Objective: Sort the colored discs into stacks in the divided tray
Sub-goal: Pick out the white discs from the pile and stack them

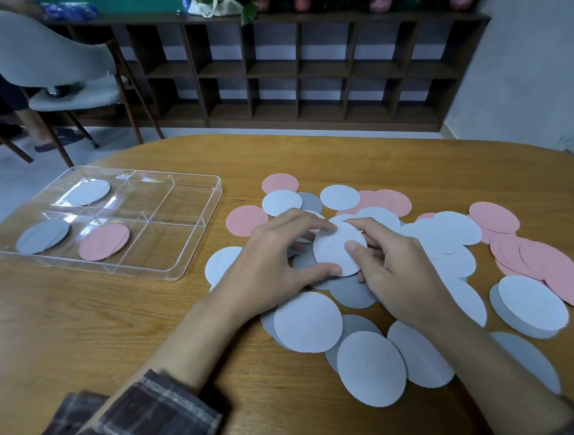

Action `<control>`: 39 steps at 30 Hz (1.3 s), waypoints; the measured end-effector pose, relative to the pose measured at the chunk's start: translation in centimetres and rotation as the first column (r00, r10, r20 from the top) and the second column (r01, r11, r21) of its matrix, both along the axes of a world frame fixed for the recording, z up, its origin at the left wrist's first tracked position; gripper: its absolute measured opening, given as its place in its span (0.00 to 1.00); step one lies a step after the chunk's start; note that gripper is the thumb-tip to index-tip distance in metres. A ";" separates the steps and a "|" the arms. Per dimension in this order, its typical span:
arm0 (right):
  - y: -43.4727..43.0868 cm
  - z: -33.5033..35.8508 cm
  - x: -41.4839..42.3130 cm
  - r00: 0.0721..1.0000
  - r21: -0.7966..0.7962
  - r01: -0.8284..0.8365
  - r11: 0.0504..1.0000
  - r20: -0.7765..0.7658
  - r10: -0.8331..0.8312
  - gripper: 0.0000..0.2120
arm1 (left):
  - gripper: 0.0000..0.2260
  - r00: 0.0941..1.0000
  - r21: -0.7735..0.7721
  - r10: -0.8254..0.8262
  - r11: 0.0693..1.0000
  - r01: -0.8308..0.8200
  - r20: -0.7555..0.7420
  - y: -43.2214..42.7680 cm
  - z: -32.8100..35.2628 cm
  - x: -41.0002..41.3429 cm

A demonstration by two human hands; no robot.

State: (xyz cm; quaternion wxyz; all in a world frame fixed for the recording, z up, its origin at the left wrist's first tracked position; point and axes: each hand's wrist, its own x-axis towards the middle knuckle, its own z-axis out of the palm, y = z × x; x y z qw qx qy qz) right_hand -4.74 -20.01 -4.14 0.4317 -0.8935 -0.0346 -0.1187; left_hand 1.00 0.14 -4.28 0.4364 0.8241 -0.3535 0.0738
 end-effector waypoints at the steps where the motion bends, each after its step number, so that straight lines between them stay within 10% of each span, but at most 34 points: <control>1: 0.0 0.0 -0.1 1.000 -0.015 -0.006 1.000 0.006 0.006 0.11 | 0.20 0.999 0.011 0.021 1.000 -0.021 -0.039 0.2 0.2 0.0; 11: -0.1 0.3 -0.2 0.999 -0.089 -0.012 0.996 0.042 0.016 0.12 | 0.16 0.865 0.273 -0.046 0.939 0.208 -0.500 3.0 1.8 0.1; 39: 0.7 0.9 -0.7 0.994 0.158 -0.095 0.983 -0.047 0.103 0.11 | 0.07 0.914 -0.169 0.062 0.975 -0.140 -0.402 1.3 1.3 0.5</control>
